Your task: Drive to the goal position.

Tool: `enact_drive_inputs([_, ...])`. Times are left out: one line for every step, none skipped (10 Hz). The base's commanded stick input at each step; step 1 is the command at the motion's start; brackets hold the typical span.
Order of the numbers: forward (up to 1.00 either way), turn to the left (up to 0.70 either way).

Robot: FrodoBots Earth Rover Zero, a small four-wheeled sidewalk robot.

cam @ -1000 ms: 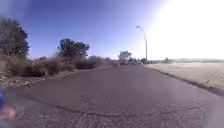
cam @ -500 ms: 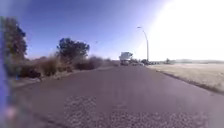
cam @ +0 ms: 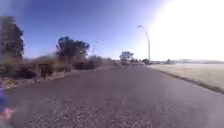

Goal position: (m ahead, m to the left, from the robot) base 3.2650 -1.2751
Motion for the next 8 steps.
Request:
enact_drive_inputs([0.70, -0.07])
enact_drive_inputs([0.70, -0.13])
enact_drive_inputs([0.70, -0.19])
enact_drive_inputs([0.70, -0.26])
enact_drive_inputs([0.70, -0.32])
enact_drive_inputs([0.70, -0.35])
enact_drive_inputs([0.70, -0.35])
enact_drive_inputs([0.70, -0.35])
